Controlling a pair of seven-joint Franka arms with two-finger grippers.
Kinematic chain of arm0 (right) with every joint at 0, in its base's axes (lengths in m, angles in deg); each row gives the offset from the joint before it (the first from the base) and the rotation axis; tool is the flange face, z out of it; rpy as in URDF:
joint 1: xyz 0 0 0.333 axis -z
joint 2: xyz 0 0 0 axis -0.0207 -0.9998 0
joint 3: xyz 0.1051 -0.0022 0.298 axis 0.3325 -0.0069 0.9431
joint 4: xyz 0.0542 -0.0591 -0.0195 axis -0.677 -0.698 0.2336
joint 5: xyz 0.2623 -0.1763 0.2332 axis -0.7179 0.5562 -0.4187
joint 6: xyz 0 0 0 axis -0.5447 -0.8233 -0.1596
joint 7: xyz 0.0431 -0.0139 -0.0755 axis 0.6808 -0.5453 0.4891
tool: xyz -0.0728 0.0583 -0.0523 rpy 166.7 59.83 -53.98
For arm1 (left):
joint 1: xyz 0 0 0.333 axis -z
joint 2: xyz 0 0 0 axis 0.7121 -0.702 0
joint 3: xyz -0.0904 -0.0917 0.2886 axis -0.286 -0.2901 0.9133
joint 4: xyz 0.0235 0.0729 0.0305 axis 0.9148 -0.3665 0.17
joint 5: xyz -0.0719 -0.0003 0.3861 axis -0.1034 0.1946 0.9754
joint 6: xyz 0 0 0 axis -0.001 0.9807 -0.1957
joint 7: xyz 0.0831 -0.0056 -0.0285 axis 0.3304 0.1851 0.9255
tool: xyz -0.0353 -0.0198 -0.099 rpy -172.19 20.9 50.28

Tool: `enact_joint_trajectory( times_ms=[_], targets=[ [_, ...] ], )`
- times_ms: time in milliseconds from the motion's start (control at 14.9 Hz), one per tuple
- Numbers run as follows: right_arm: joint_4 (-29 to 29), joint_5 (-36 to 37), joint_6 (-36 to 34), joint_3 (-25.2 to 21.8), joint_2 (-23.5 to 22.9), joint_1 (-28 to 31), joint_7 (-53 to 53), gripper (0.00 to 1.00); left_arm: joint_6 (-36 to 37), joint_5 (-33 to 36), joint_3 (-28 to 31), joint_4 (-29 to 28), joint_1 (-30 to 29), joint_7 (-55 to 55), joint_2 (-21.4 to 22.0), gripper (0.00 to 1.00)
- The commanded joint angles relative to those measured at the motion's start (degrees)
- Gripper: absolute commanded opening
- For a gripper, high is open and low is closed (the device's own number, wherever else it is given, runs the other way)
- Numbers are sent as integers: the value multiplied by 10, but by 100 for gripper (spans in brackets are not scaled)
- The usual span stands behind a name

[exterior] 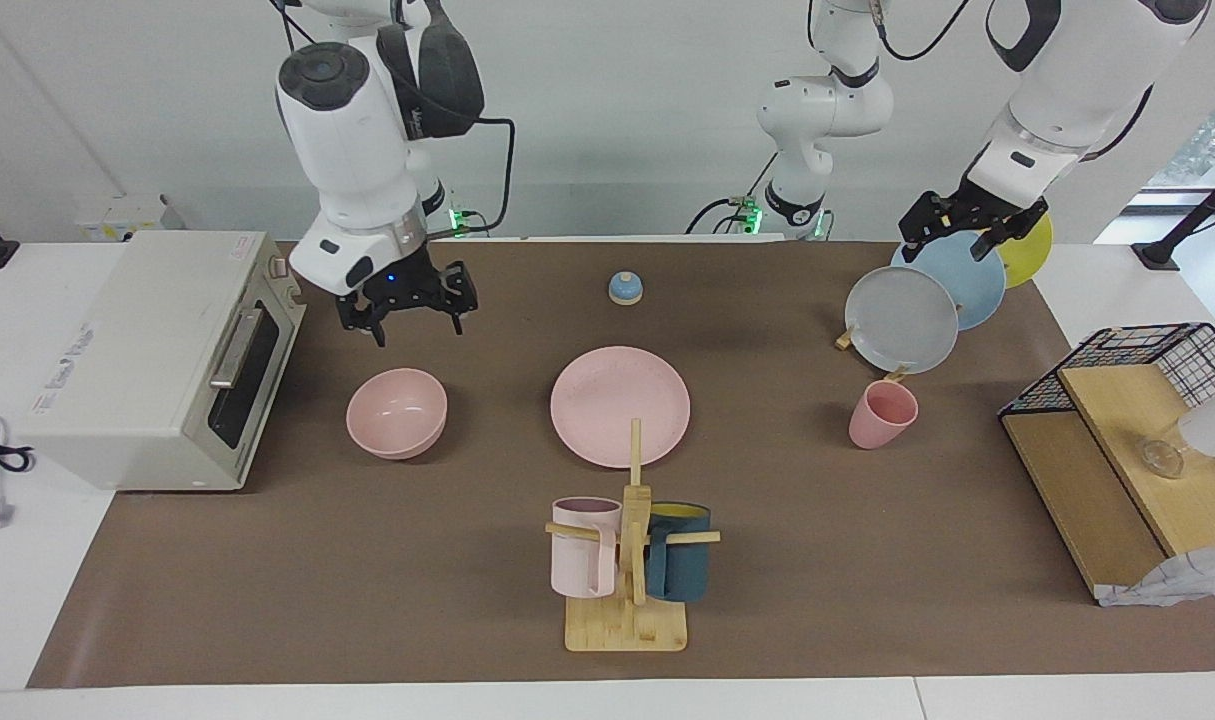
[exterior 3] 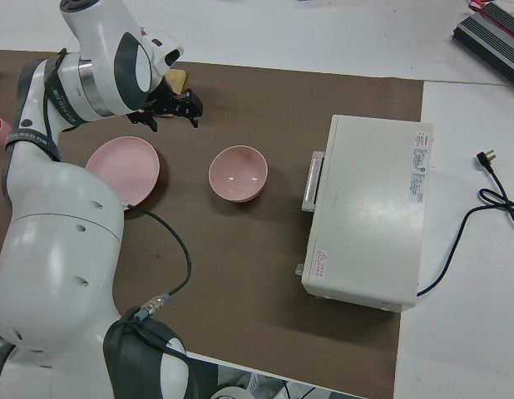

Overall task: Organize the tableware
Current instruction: 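Reach the right gripper to the pink bowl and grasp its rim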

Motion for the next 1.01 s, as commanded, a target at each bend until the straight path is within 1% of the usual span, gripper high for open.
enact_joint_trajectory(
  times_ms=[0,134,201,335,469,670,737,938],
  targets=[
    [-101,3,89,-1,26,5,8,100,10,7,1,2,0,5,6,100],
    [-169,3,154,-1,43,12,3,99,9,7,0,2,1,5,6,100],
    [-187,3,173,-1,44,18,-1,97,8,7,0,2,1,5,6,100],
    [-192,2,177,-1,39,22,-22,95,10,7,1,2,0,5,6,100],
    [-198,3,187,-1,29,23,-33,89,9,7,1,1,0,6,6,100],
    [-224,3,217,-1,22,22,-33,82,8,7,1,2,0,8,6,100],
    [-232,3,226,-1,22,22,-32,81,7,7,1,2,0,8,6,100],
    [-235,3,227,-1,16,20,-33,74,5,7,1,2,0,9,6,100]
  ],
)
